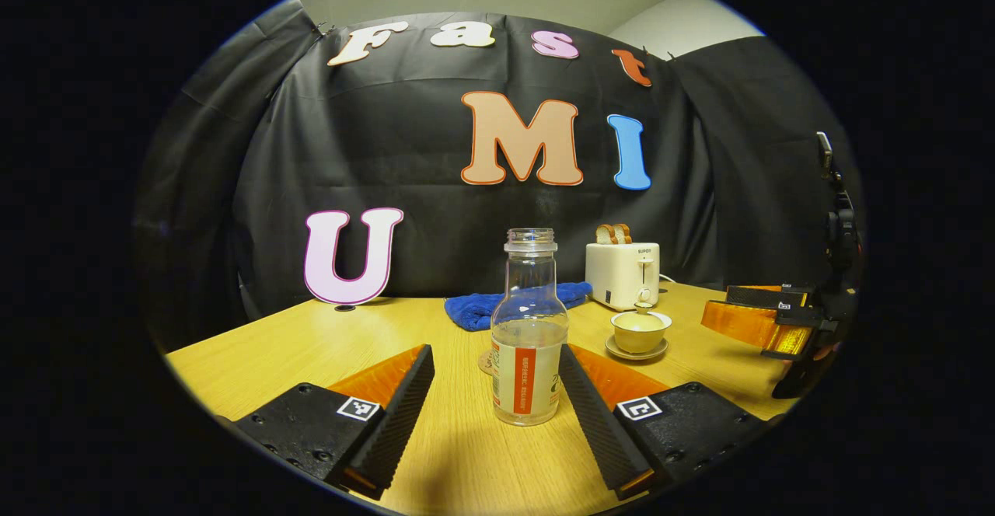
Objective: Open the teacup lid with one hand, grasp the water bottle and pour water into the teacup with the other hand; after pouring, place the water bottle on the coaster and then close the teacup lid.
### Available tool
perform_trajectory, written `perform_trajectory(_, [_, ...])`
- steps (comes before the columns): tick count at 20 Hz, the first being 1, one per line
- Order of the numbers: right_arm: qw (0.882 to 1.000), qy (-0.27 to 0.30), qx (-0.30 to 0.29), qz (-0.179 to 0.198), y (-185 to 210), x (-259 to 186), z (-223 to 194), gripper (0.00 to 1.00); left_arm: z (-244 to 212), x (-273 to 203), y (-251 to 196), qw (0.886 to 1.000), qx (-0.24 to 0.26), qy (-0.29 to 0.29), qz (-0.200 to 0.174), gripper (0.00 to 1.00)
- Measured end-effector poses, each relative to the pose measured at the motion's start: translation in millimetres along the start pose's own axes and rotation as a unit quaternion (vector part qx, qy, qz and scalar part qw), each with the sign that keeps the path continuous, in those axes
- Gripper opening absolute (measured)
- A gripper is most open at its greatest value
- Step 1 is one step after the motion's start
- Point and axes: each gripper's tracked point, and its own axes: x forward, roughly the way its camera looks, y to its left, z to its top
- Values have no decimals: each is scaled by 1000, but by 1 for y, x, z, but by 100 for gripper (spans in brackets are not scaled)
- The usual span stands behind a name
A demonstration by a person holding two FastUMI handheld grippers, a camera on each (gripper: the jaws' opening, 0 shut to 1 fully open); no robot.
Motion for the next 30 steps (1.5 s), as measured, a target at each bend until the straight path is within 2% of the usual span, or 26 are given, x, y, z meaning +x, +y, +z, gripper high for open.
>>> perform_trajectory(1, [1000, 0, 0, 0, 0, 2, 0, 100, 0, 1, 0, 1000, 0, 0, 0, 95])
perform_trajectory(2, [1000, 1, 0, 0, 0, 3, 0, 96, 1, 1, 0, 1000, 0, 0, 0, 94])
perform_trajectory(4, [1000, 1, 0, 0, 0, 3, 1, 96, 0, 0, 0, 1000, 0, 1, 0, 94])
perform_trajectory(5, [1000, 2, 0, 5, 2, 4, 0, 99, 0, 0, 0, 1000, 0, 0, 0, 95])
perform_trajectory(6, [1000, 3, 0, 9, 3, 7, -1, 95, 1, -1, 1, 1000, 1, 1, 0, 96])
perform_trajectory(7, [1000, 4, 0, 9, 3, 9, -3, 100, 2, 0, 2, 1000, 0, 0, 0, 95])
perform_trajectory(9, [1000, 4, 0, 5, 2, 16, -3, 99, 2, 1, 1, 1000, 1, 0, 0, 95])
perform_trajectory(14, [1000, 19, 1, 9, 2, 52, -7, 99, 2, 0, 1, 1000, 1, 1, -1, 95])
perform_trajectory(15, [1000, 26, 1, 10, 3, 59, -10, 96, 2, 0, 1, 1000, 1, 1, -1, 95])
perform_trajectory(20, [999, 39, 1, 1, 0, 90, -12, 96, 3, 0, 1, 1000, 1, 1, -1, 94])
perform_trajectory(21, [999, 43, 2, 0, -2, 97, -14, 99, 3, 0, 2, 1000, 1, 1, -1, 95])
perform_trajectory(22, [999, 49, 2, -2, -3, 104, -15, 96, 2, 0, 2, 1000, 1, 1, -1, 95])
perform_trajectory(24, [998, 60, 1, -3, -3, 115, -19, 99, 2, 0, 2, 1000, 1, 1, -1, 95])
perform_trajectory(25, [998, 66, 0, -1, -1, 121, -20, 96, 3, 0, 2, 1000, 1, 1, -1, 94])
perform_trajectory(26, [998, 69, -1, -2, -2, 126, -21, 100, 2, 0, 2, 1000, 1, 1, -1, 95])
perform_trajectory(28, [997, 73, 0, -4, -4, 131, -23, 87, 3, -1, 0, 1000, 1, 1, -4, 94])
perform_trajectory(30, [996, 85, 0, 3, -1, 133, -27, 84, 4, -1, -1, 1000, 1, 1, -8, 94])
